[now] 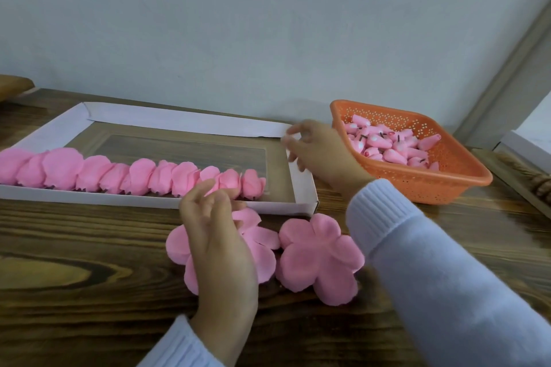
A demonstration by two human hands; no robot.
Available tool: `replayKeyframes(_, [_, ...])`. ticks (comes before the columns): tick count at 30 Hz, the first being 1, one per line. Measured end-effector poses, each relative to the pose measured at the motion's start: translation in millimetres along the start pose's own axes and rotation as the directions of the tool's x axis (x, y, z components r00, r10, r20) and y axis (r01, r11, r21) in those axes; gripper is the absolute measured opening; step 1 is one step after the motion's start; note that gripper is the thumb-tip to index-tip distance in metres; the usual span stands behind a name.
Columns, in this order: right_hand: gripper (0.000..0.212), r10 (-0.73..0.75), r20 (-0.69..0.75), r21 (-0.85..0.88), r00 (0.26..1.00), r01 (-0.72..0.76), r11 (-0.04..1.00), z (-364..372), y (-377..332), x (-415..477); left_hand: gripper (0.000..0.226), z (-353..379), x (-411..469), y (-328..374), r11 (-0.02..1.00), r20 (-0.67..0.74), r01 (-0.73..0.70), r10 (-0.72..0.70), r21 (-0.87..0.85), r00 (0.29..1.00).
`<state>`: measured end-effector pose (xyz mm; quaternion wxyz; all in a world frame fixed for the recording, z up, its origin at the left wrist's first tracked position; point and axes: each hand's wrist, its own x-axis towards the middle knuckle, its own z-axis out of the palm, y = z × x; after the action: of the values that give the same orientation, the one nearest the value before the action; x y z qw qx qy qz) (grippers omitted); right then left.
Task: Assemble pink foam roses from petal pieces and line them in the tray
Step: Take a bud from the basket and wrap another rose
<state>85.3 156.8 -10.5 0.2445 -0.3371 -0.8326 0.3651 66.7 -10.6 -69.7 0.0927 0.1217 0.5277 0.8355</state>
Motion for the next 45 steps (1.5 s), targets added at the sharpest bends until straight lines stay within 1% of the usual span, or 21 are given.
replayKeyframes(3, [0.01, -0.058, -0.284, 0.152, 0.957, 0.105, 0.983, -38.3, 8.7, 7.1, 0.02, 0.5, 0.0, 0.6, 1.0, 0.003, 0.003, -0.003, 0.002, 1.0])
replayKeyframes(5, [0.013, -0.055, -0.466, 0.045, 0.883, 0.086, 0.995, -69.2, 22.2, 20.5, 0.02, 1.2, -0.4, 0.4, 1.0, 0.008, -0.003, 0.003, 0.004, 1.0])
replayKeyframes(7, [0.017, -0.037, -0.515, -0.193, 0.856, -0.074, 0.978, -99.1, 42.0, 36.2, 0.02, 1.3, -1.5, 0.3, 1.0, 0.016, -0.013, 0.013, 0.016, 1.0])
replayKeyframes(9, [0.02, 0.049, -0.398, -0.475, 0.916, -0.251, 0.843, -124.9, 64.9, 47.9, 0.019, 1.1, -1.6, 0.3, 1.0, 0.018, -0.021, 0.021, 0.019, 1.0])
replayKeyframes(11, [0.023, 0.212, -0.214, -0.705, 0.953, -0.301, 0.642, -141.4, 81.0, 49.5, 0.016, 1.2, -0.9, 0.4, 1.0, 0.023, -0.023, 0.022, 0.015, 0.999])
replayKeyframes(12, [0.025, 0.291, -0.132, -0.768, 0.948, -0.283, 0.574, -145.2, 85.0, 46.6, 0.016, 1.6, -0.5, 0.1, 1.0, 0.022, -0.02, 0.02, 0.014, 1.0])
replayKeyframes(14, [0.031, 0.427, -0.004, -0.828, 0.904, -0.242, 0.505, -146.8, 88.4, 39.5, 0.017, 1.4, -0.2, -0.7, 1.0, 0.019, -0.016, 0.016, 0.011, 1.0])
replayKeyframes(17, [0.041, 0.548, 0.03, -0.905, 0.836, -0.21, 0.37, -144.3, 85.5, 32.6, 0.016, 0.6, -0.6, -0.9, 1.0, 0.012, -0.012, 0.012, 0.004, 1.0])
replayKeyframes(24, [0.041, 0.586, 0.064, -0.912, 0.808, -0.19, 0.363, -149.4, 85.6, 30.8, 0.017, 0.8, -0.1, -0.3, 1.0, 0.008, 0.001, -0.001, -0.005, 1.0])
replayKeyframes(26, [0.037, 0.58, 0.091, -0.88, 0.81, -0.207, 0.427, -153.4, 87.4, 31.6, 0.015, -0.1, -0.8, -0.1, 1.0, 0.011, 0.0, 0.0, 0.001, 1.0])
replayKeyframes(28, [0.029, 0.539, 0.108, -0.831, 0.835, -0.222, 0.51, -157.2, 89.7, 32.3, 0.015, -0.1, -1.3, 0.3, 1.0, 0.013, 0.004, -0.004, -0.003, 1.0])
replayKeyframes(31, [0.021, 0.458, 0.082, -0.791, 0.885, -0.222, 0.57, -158.6, 95.6, 35.8, 0.017, 0.7, -2.6, 1.3, 1.0, 0.03, 0.01, -0.01, -0.008, 1.0])
replayKeyframes(35, [0.023, 0.285, -0.085, -0.766, 0.955, -0.246, 0.594, -154.2, 90.9, 37.3, 0.017, 0.1, -4.8, 0.5, 1.0, 0.079, -0.016, 0.015, 0.008, 0.997])
replayKeyframes(37, [0.026, 0.136, -0.202, -0.698, 0.97, -0.24, 0.675, -147.3, 78.5, 30.7, 0.014, 0.7, -6.1, 1.4, 0.999, 0.148, -0.039, 0.034, 0.036, 0.988])
replayKeyframes(38, [0.025, 0.099, -0.233, -0.605, 0.967, -0.224, 0.764, -140.5, 69.3, 23.4, 0.015, 0.9, -7.3, 1.8, 0.995, 0.208, -0.071, 0.055, 0.069, 0.977])
replayKeyframes(39, [0.025, 0.114, -0.232, -0.439, 0.966, -0.209, 0.874, -131.5, 58.9, 13.5, 0.016, 0.4, -9.2, 2.0, 0.985, 0.284, -0.123, 0.085, 0.118, 0.955])
replayKeyframes(40, [0.025, 0.184, -0.18, -0.183, 0.966, -0.217, 0.959, -121.4, 48.5, 1.2, 0.015, 0.1, -11.1, 2.2, 0.963, 0.373, -0.207, 0.131, 0.172, 0.918])
replayKeyframes(41, [0.024, 0.266, -0.062, 0.123, 0.962, -0.257, 0.959, -110.6, 37.4, -13.9, 0.012, -0.8, -12.8, 2.2, 0.919, 0.469, -0.323, 0.189, 0.224, 0.863])
replayKeyframes(42, [0.022, 0.303, 0.072, 0.393, 0.95, -0.306, 0.867, -99.9, 27.5, -30.2, 0.01, -0.9, -14.3, 1.8, 0.852, 0.568, -0.452, 0.241, 0.265, 0.787])
replayKeyframes(43, [0.019, 0.297, 0.186, 0.561, 0.936, -0.35, 0.75, -90.2, 19.5, -45.7, 0.011, -0.6, -16.0, 0.6, 0.762, 0.663, -0.576, 0.27, 0.295, 0.698])
replayKeyframes(45, [0.022, 0.258, 0.314, 0.699, 0.914, -0.406, 0.588, -73.9, 8.5, -74.1, 0.018, 0.5, -17.5, -4.0, 0.535, 0.804, -0.77, 0.253, 0.347, 0.538])
